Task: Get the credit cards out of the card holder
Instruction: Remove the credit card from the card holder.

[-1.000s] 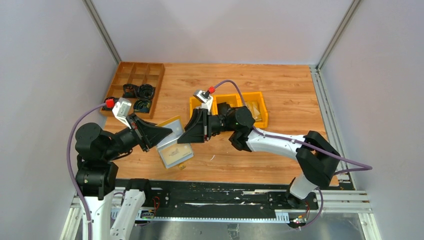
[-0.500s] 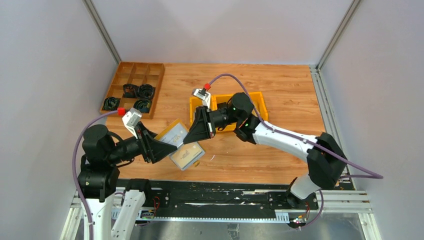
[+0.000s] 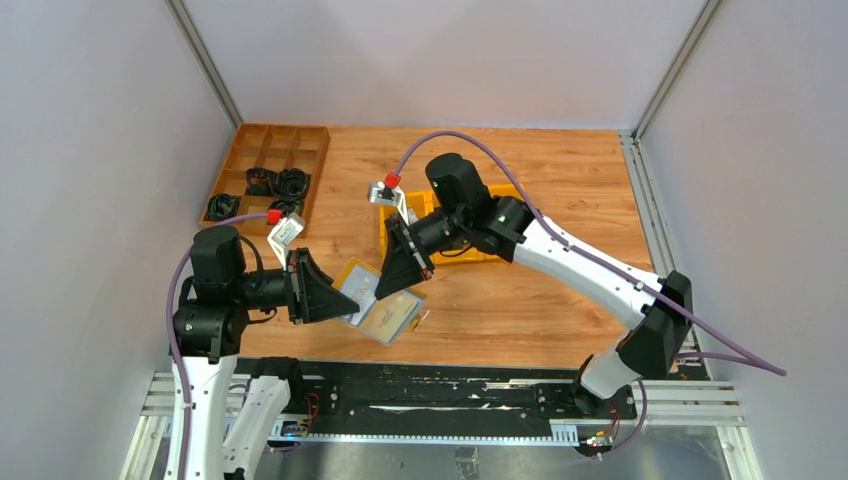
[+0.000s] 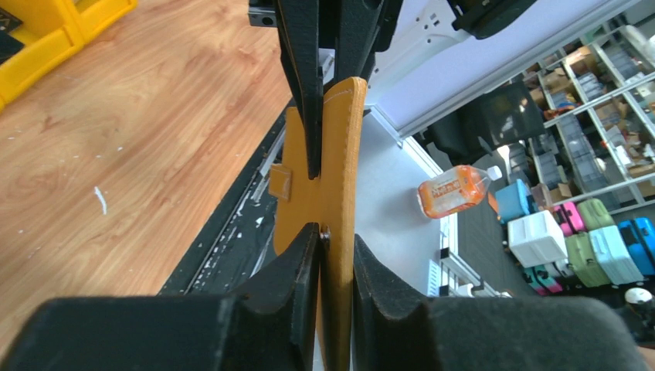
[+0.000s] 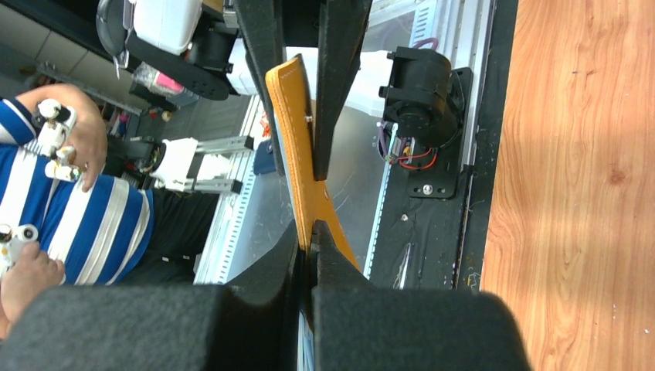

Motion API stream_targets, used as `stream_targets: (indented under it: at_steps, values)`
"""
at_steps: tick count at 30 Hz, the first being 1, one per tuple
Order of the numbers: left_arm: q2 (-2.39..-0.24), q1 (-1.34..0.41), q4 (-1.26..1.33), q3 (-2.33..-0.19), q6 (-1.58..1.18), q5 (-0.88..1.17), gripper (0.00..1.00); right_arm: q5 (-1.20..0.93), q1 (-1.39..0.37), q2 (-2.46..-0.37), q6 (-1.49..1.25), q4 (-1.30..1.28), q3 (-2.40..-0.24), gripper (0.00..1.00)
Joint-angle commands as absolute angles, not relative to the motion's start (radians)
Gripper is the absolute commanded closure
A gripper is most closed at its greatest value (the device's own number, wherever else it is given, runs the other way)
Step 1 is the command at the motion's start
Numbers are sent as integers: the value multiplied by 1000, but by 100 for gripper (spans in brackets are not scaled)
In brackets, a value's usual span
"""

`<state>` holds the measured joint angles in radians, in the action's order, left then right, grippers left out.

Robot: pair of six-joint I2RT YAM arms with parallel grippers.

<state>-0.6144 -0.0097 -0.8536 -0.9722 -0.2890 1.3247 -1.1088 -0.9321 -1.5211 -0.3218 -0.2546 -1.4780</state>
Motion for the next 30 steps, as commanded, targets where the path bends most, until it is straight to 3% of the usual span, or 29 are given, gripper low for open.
stream_targets:
  at_steps: [1,4,6,8,10,12,15,19,30]
  values:
    - [-598,-14,-868,-963,-317,1433,80,-1195,-944,-1558,-188,-396,-1588,100]
    - [-592,-14,-873,-986,-321,1387,86,-1221,-943,-1592,-111,-483,-1661,100]
    - [-593,-14,-871,-1005,-334,1303,99,-1217,-943,-1607,-69,-522,-1689,100]
    - [-588,-14,-886,-1026,-344,1229,100,-1193,-943,-1610,-31,-555,-1703,94]
    - [-575,-14,-860,-1029,-381,1177,100,-1146,-937,-1606,-14,-561,-1707,83]
    - [-555,-14,-778,-1002,-466,1153,100,-1121,-920,-1605,-13,-575,-1734,62]
    - [-541,-14,-697,-937,-545,1130,100,-1051,-867,-1581,-34,-570,-1729,48]
    - [-544,-8,-663,-906,-557,1076,100,-919,-800,-1509,-147,-458,-1651,22]
    - [-559,-4,-631,-954,-542,890,100,-775,-787,-1306,-590,111,-1313,20]
